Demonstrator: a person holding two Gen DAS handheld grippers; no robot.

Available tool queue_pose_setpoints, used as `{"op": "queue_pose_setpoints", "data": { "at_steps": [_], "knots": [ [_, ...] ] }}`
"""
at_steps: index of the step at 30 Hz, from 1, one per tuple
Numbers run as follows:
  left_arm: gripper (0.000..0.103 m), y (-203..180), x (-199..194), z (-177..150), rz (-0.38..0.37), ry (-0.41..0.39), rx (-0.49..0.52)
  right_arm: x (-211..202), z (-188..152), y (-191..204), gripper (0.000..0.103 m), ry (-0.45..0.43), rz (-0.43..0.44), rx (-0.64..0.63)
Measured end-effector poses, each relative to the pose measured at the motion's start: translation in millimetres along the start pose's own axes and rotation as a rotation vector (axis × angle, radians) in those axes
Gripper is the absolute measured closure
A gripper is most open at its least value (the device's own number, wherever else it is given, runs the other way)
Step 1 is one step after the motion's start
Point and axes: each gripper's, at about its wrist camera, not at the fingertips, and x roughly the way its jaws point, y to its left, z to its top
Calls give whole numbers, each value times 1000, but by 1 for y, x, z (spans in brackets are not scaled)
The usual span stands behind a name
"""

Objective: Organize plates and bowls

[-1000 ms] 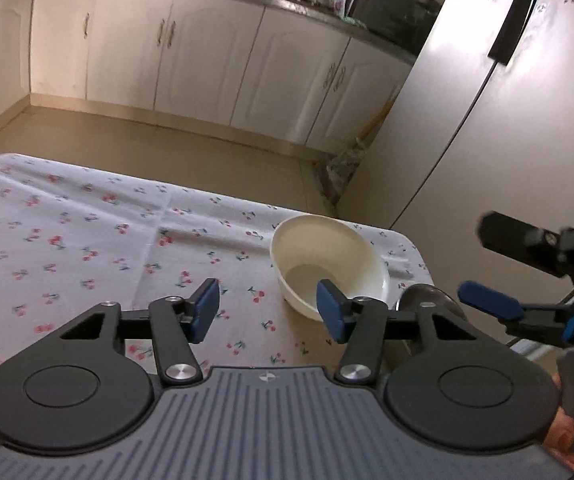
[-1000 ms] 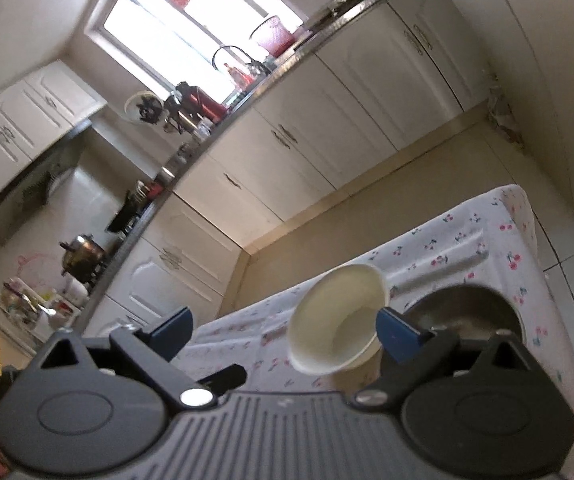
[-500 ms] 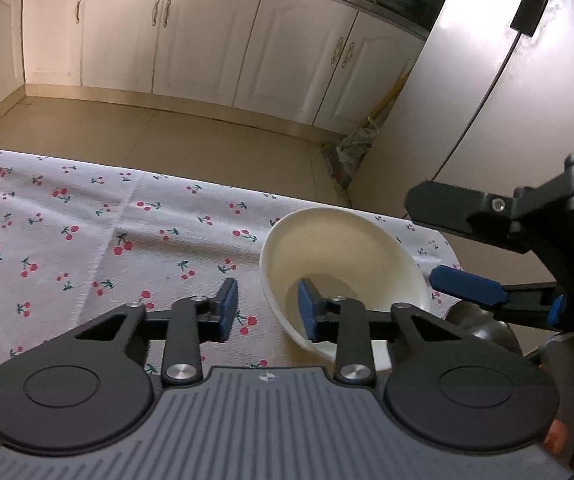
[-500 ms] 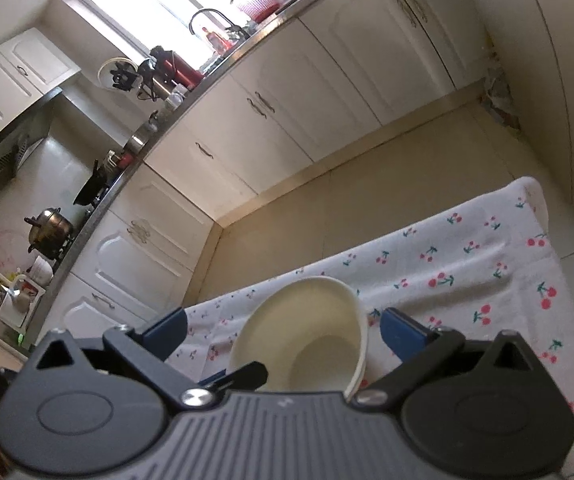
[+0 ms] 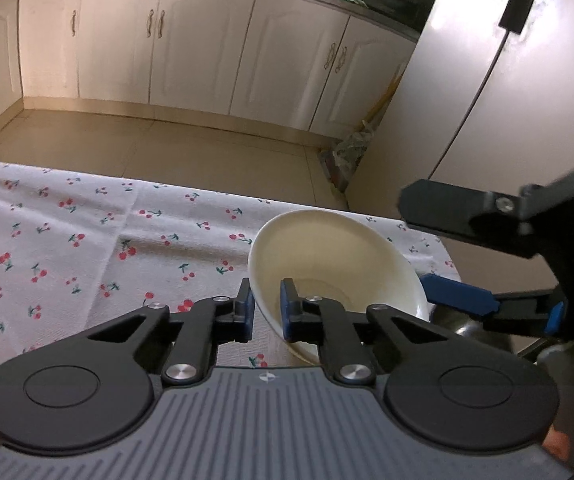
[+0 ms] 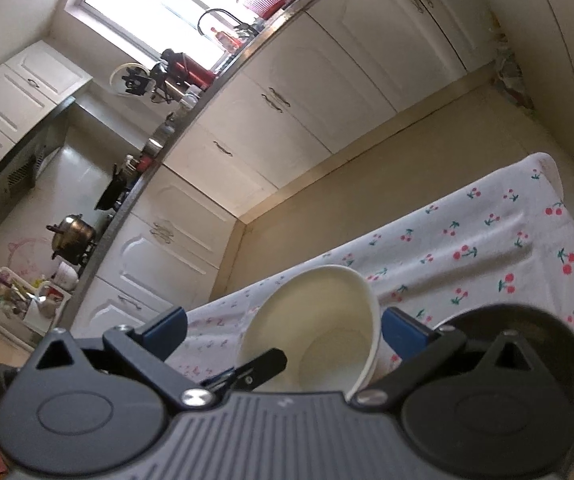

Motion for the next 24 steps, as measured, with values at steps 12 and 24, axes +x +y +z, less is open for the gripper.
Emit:
{"op": "queue_pose_setpoints", "data": {
  "at_steps": [12,24],
  "knots": [
    [92,-6,-74,-25,-48,-30,8,-58,-25,35,0,-57,48,-16],
    [93,-10,-136,-63,-117,-58,21,-120,-78,56,0,-104,83,4]
  ]
}}
